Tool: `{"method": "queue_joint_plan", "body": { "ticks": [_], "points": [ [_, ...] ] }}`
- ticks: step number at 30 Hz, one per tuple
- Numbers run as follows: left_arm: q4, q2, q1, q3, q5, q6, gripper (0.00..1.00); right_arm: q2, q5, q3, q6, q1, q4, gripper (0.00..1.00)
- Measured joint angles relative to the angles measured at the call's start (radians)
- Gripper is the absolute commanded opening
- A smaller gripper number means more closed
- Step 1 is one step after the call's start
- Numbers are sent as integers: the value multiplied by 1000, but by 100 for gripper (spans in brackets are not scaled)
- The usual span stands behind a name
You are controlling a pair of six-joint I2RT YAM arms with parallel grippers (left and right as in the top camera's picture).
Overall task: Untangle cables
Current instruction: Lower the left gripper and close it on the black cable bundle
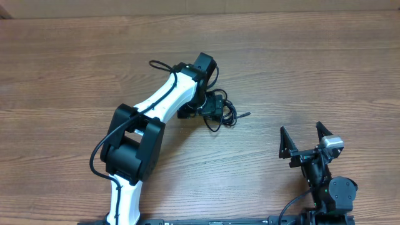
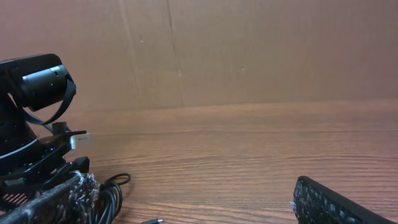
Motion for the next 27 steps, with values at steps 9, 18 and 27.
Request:
{"method": "queue_joint_plan", "body": {
  "ticks": [9,18,27],
  "points": [
    [-9,0,0,-1,-29,-111,97,0,0,0,0,0,0,100],
    [8,0,0,-48,-54,-224,90,0,0,0,0,0,0,100],
    [32,-2,0,-59,-61,-248,34,0,0,0,0,0,0,100]
  ]
}}
